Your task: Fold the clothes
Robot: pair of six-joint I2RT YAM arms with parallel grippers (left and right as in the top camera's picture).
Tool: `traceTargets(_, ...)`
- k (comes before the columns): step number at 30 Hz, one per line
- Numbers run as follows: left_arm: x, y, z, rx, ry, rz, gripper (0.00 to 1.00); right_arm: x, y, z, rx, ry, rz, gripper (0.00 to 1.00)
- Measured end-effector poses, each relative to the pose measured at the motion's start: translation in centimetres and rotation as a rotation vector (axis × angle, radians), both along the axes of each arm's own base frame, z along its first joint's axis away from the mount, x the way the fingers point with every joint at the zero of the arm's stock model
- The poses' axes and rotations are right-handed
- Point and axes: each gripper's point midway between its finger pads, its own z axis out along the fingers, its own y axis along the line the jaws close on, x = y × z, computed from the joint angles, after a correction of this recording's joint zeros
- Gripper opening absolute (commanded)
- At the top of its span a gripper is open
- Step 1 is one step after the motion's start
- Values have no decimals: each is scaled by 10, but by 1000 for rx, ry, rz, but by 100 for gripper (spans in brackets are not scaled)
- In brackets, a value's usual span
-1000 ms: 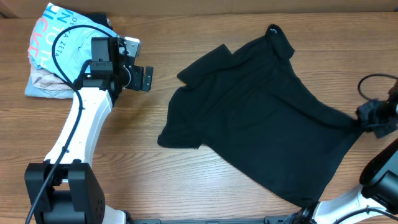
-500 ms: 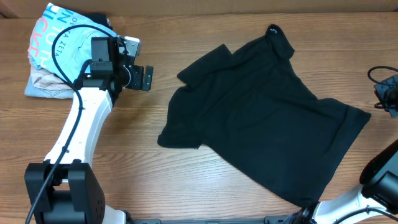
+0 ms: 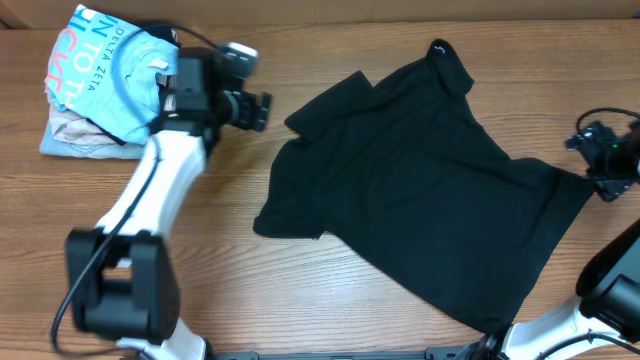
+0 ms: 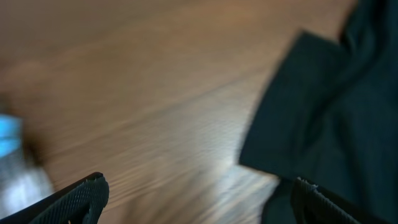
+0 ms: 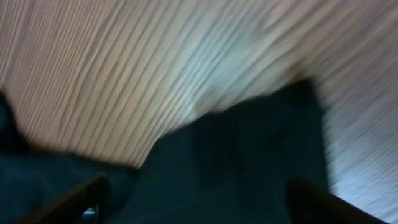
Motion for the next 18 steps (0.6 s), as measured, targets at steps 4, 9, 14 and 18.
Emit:
traceTargets(4, -3, -44, -49, 72, 76, -114, 97, 11, 37, -1, 40, 6, 101, 95)
traceTargets(9, -13, -81, -89, 159, 123, -213, 97, 24, 71, 0, 52, 0, 197, 95)
traceTargets(14, -13, -89, -101, 193, 133, -239, 97, 33, 93, 0, 42, -5, 257, 96)
traceTargets(18, -17, -82, -119, 229, 177, -224, 98, 37, 107, 0, 36, -6, 294, 96)
